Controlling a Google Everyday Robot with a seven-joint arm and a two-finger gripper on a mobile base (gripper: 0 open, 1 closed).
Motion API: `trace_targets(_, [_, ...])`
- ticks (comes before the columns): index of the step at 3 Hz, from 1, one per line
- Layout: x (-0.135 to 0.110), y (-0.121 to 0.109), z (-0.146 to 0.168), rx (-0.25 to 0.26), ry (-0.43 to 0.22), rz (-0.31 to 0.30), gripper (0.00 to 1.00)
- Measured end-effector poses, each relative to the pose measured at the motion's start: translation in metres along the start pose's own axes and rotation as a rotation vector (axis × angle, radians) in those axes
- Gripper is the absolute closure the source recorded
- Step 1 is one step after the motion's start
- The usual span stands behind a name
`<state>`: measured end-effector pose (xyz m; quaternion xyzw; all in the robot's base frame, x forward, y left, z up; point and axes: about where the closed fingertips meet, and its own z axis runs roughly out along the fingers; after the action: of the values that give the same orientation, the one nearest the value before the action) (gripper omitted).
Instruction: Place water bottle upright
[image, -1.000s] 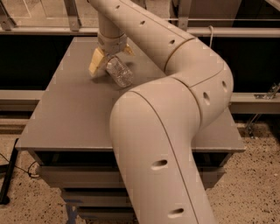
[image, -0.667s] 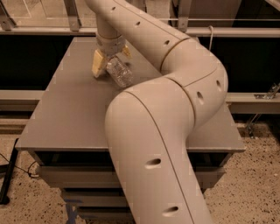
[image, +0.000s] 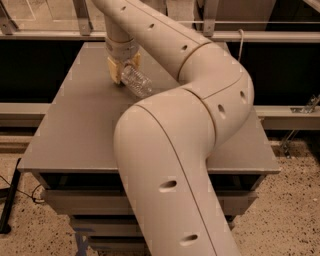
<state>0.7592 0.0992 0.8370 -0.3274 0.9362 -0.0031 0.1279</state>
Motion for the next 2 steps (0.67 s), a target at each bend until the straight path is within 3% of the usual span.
trace_targets(1, [-0.003, 0.003, -0.011, -0.018, -0.037, -0.017, 0.88])
trace_targets(2, [-0.001, 0.003, -0.024, -0.038, -0.085, -0.027, 1.00])
